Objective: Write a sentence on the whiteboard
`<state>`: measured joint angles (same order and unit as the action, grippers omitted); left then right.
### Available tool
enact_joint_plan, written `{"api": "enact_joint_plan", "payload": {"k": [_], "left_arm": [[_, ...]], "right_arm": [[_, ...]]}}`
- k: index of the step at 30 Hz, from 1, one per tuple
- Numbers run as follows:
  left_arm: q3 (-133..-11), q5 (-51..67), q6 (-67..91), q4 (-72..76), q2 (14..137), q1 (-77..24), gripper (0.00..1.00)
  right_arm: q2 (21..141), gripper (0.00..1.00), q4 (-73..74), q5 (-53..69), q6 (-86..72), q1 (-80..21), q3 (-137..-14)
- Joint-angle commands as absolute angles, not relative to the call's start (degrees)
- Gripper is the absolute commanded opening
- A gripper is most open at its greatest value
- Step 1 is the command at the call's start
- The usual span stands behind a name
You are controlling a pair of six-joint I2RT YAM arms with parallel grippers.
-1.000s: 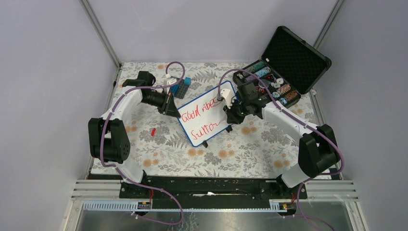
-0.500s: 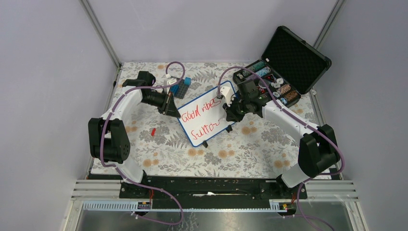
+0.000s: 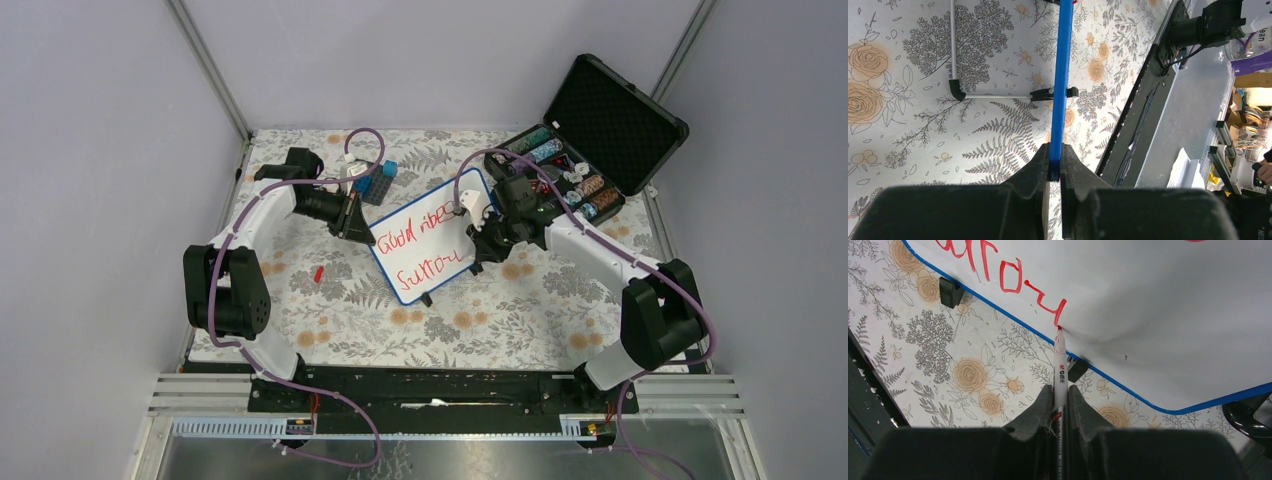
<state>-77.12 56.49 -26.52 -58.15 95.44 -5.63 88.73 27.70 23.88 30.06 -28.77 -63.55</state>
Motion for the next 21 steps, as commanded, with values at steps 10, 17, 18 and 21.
{"api": "enact_joint_plan", "payload": {"k": [10,17,18,21], "left_arm": [[-77.2,54.5,-27.6,-57.5,96.2,-7.4,0.00],[-77.2,54.3,-27.6,-57.5,96.2,-7.4,0.00],[-77.2,54.3,-27.6,-57.6,96.2,-7.4,0.00],[-77.1,54.3,-27.6,-57.6,96.4,-7.4,0.00]], "right_arm": [[85.4,0.00,27.2,24.6,30.7,-26.9,-68.1],[87.9,0.00,27.0,25.5,30.7,-26.9,-68.8],[88.2,0.00,26.7,25.2,30.8,-26.9,-68.7],[88.8,0.00,26.5,24.9,31.0,-26.9,-68.0]]}}
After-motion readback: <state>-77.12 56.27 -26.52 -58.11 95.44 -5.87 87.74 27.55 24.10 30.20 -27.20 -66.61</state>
